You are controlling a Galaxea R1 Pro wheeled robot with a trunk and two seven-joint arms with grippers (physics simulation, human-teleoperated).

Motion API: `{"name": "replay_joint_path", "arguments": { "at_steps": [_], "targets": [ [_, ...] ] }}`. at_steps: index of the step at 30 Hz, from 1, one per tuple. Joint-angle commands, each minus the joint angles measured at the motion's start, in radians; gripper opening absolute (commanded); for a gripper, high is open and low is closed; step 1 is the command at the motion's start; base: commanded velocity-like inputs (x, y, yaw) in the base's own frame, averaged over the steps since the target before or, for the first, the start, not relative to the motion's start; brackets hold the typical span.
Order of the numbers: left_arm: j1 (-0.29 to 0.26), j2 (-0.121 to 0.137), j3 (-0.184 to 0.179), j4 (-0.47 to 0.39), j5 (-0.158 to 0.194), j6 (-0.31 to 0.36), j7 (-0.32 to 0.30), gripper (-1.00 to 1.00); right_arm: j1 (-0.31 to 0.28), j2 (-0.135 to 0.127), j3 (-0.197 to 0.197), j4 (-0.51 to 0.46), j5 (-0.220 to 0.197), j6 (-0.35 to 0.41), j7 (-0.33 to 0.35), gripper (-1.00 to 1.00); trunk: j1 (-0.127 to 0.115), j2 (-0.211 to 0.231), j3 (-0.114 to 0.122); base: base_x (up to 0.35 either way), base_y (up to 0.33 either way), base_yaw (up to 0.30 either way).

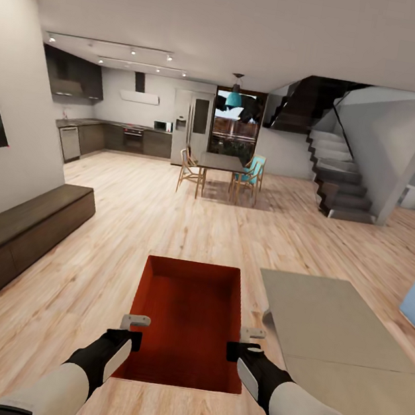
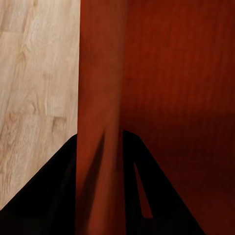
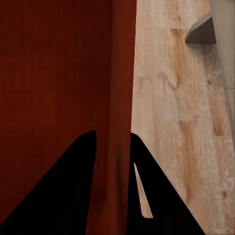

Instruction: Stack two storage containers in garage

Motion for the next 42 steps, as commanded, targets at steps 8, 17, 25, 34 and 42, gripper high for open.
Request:
{"name": "replay_joint_path", "arguments": {
  "at_steps": [8, 17, 25, 34, 42],
  "targets": [
    [0.000, 0.005, 0.007, 0.001, -0.006, 0.009, 0.009, -1.00, -0.001, -0.004, -0.014, -0.003, 0.021, -0.025, -0.007, -1.00, 0.001, -0.002, -0.002, 0.320, 0.000, 0.000],
    [0.000, 0.005, 0.007, 0.001, -0.006, 0.009, 0.009, -1.00, -0.001, -0.003, -0.014, -0.003, 0.021, -0.025, -0.007, -1.00, 0.001, -0.002, -0.002, 0.321, 0.000, 0.000],
    [0.000, 0.012, 0.008, 0.001, -0.004, 0.009, 0.009, -1.00, -0.001, -0.003, -0.014, -0.003, 0.021, -0.025, -0.007, -1.00, 0.001, -0.002, -0.002, 0.321, 0.000, 0.000],
    [0.000, 0.016, 0.007, 0.001, -0.002, 0.010, 0.009, -1.00, -0.001, -0.003, -0.014, -0.003, 0.021, -0.025, -0.007, -1.00, 0.001, -0.002, -0.002, 0.321, 0.000, 0.000],
    [0.000, 0.016, 0.007, 0.001, -0.002, 0.010, 0.009, -1.00, -0.001, -0.003, -0.014, -0.003, 0.021, -0.025, -0.007, -1.00, 0.001, -0.002, -0.002, 0.321, 0.000, 0.000]
  ]
}}
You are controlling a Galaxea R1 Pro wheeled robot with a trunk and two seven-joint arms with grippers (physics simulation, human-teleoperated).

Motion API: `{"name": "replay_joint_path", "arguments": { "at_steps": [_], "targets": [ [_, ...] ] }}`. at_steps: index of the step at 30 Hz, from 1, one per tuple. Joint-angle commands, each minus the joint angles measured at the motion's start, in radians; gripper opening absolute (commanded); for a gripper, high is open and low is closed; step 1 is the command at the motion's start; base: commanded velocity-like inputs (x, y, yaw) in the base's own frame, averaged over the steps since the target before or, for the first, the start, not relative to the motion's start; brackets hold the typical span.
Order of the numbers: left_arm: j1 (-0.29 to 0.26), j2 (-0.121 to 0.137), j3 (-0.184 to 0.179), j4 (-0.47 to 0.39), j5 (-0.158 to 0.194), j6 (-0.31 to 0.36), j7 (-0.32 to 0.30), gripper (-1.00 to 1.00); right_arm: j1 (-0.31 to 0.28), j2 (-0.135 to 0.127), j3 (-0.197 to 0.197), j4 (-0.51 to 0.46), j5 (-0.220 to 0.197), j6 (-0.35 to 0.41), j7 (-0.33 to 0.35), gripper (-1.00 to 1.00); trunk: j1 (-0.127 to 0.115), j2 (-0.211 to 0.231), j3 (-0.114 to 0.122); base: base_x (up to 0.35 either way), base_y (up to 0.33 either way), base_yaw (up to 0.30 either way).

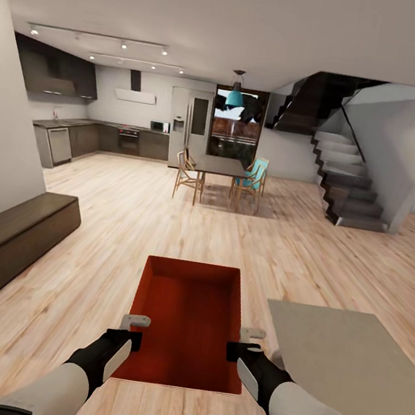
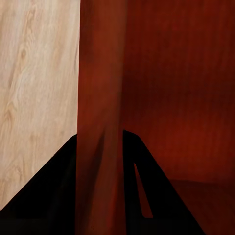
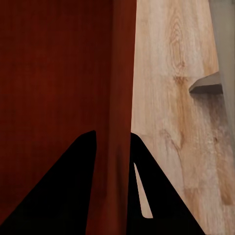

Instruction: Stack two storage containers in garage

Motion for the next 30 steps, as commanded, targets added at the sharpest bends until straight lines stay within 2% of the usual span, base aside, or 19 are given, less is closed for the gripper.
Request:
{"name": "replay_joint_path", "arguments": {
  "at_steps": [1, 30],
  "targets": [
    [0.000, 0.015, 0.008, 0.001, -0.004, 0.009, 0.009, -1.00, -0.001, -0.003, -0.013, -0.004, 0.020, -0.027, -0.007, -1.00, 0.001, -0.002, -0.002, 0.321, 0.000, 0.000],
    [0.000, 0.017, 0.009, 0.000, -0.004, 0.008, 0.008, -1.00, -0.001, -0.003, -0.012, -0.004, 0.020, -0.027, -0.007, -1.00, 0.001, -0.002, -0.002, 0.321, 0.000, 0.000]
  ]
}}
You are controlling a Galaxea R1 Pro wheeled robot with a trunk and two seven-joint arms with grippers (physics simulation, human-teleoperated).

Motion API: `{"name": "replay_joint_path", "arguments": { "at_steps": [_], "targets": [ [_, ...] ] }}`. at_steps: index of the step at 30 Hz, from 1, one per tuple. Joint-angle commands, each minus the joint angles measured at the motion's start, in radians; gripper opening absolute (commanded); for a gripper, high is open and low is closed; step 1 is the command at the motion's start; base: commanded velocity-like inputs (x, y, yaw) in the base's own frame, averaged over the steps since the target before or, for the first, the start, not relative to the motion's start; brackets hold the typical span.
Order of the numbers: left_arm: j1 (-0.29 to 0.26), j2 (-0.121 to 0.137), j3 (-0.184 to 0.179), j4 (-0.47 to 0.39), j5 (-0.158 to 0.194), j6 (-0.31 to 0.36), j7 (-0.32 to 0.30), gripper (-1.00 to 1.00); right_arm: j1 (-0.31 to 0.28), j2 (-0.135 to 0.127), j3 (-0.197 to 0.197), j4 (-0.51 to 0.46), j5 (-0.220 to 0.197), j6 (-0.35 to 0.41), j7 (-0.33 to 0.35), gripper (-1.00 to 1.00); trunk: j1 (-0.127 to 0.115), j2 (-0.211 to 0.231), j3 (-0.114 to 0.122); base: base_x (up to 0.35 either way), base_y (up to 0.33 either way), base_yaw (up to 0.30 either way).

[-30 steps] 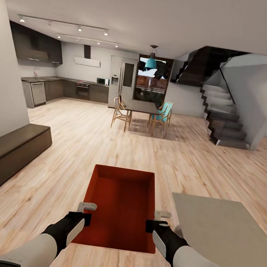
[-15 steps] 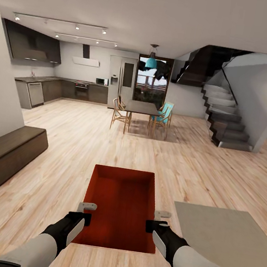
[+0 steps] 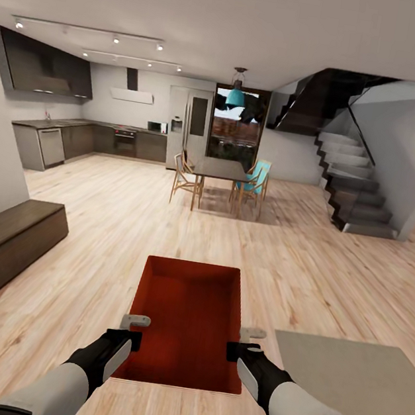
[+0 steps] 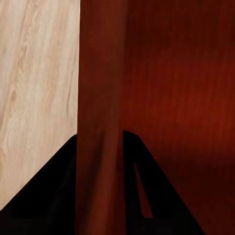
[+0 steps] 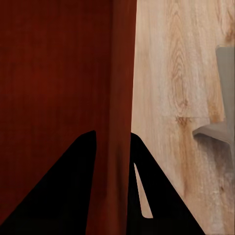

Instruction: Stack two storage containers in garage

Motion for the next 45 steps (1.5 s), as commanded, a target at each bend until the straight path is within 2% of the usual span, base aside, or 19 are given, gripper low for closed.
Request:
{"name": "replay_joint_path", "arguments": {
  "at_steps": [1, 45],
  "targets": [
    [0.000, 0.017, 0.007, 0.000, -0.002, 0.009, 0.009, -1.00, -0.002, -0.003, -0.011, -0.004, 0.019, -0.026, -0.007, -1.00, 0.001, -0.002, -0.002, 0.321, 0.000, 0.000],
    [0.000, 0.021, 0.007, 0.001, -0.001, 0.009, 0.006, -1.00, -0.002, -0.005, -0.011, -0.004, 0.019, -0.027, -0.007, -1.00, 0.001, -0.002, -0.002, 0.322, 0.000, 0.000]
  ]
}}
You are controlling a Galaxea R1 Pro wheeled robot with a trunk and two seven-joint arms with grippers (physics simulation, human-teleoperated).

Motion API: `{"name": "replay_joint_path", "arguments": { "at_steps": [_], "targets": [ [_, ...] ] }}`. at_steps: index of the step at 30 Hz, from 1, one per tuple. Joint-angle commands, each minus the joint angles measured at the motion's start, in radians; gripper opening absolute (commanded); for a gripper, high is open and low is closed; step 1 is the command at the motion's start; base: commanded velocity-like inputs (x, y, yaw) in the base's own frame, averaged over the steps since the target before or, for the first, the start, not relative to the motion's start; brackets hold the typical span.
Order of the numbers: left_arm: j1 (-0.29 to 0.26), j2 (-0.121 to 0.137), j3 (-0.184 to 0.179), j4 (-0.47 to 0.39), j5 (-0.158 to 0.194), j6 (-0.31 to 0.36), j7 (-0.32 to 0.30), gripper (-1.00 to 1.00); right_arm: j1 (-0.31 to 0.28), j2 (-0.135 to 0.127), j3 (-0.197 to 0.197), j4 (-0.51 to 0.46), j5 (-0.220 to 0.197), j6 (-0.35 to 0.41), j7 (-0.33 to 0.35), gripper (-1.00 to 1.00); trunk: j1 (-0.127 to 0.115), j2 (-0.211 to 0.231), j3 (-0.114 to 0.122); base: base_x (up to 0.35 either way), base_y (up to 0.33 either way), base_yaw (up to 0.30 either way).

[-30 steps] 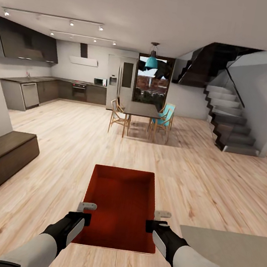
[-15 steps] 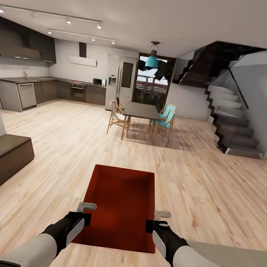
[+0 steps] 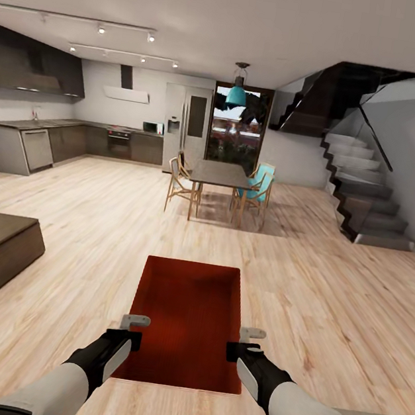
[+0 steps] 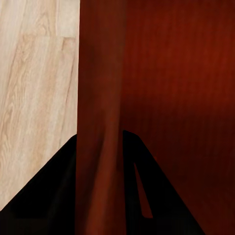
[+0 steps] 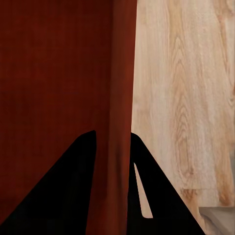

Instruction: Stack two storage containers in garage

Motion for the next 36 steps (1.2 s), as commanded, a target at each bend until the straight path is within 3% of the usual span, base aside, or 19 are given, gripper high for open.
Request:
{"name": "replay_joint_path", "arguments": {
  "at_steps": [1, 36],
  "targets": [
    [0.000, 0.021, 0.005, 0.001, 0.002, 0.008, 0.009, -1.00, -0.001, -0.006, -0.009, -0.004, 0.016, -0.027, -0.006, -1.00, 0.001, -0.002, -0.002, 0.322, 0.000, 0.000],
    [0.000, 0.021, 0.005, 0.000, 0.002, 0.008, 0.008, -1.00, -0.001, -0.005, -0.008, -0.004, 0.016, -0.027, -0.006, -1.00, 0.001, -0.002, -0.002, 0.322, 0.000, 0.000]
  ]
}}
